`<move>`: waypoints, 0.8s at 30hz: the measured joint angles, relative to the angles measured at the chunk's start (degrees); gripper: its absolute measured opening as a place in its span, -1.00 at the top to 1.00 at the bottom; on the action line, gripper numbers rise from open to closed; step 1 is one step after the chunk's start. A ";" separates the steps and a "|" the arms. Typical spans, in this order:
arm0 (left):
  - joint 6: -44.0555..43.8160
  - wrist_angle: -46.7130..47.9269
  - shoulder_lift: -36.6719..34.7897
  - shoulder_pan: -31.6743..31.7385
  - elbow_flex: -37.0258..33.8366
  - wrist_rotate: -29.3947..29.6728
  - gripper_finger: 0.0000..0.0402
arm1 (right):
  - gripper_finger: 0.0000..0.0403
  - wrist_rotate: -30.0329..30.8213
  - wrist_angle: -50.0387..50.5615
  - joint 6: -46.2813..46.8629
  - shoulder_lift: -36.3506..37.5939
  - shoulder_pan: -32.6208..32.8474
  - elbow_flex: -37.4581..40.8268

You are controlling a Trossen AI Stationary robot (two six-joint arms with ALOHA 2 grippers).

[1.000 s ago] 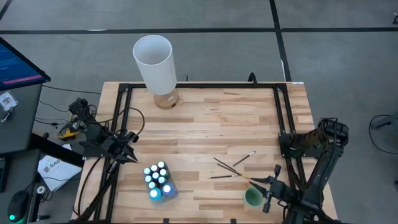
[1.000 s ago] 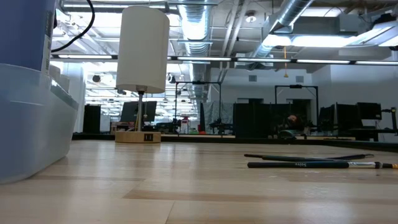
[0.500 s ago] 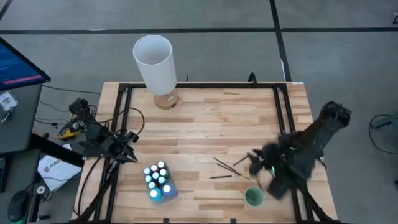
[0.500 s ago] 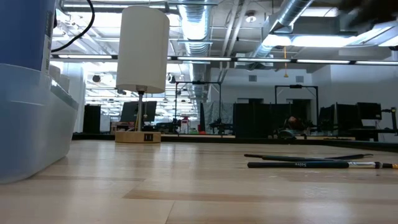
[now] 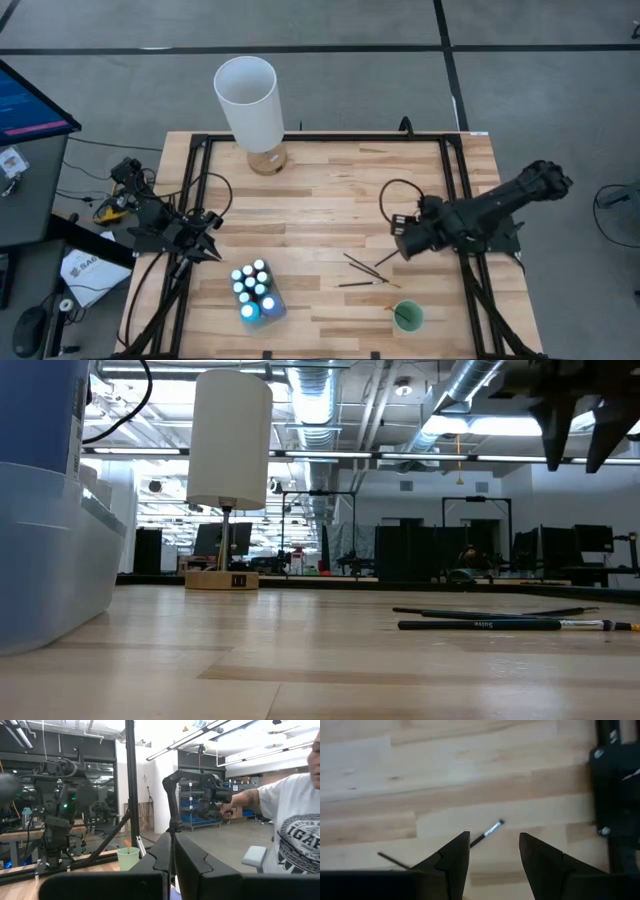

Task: Pick & Place Paint Supplies
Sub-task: Put the silver eyeshadow brush into the green cup

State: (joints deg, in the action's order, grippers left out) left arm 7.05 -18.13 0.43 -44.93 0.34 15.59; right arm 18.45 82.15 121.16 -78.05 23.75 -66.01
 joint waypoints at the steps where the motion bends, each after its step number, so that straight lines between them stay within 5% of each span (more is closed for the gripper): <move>1: 0.00 0.00 0.00 0.00 0.00 0.02 0.96 | 0.17 -1.20 -1.13 -0.69 0.05 -1.12 0.32; 11: 0.00 0.00 0.00 0.00 0.00 0.00 0.96 | 0.18 -7.77 -8.72 -1.77 0.01 -7.92 6.55; 24: -0.01 -0.03 0.00 0.00 0.00 0.02 0.96 | 0.19 -12.06 -29.50 10.38 0.01 -10.18 22.20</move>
State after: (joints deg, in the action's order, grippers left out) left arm 7.04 -18.16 0.43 -44.93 0.34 15.62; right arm 6.39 52.66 131.55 -78.04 13.57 -43.82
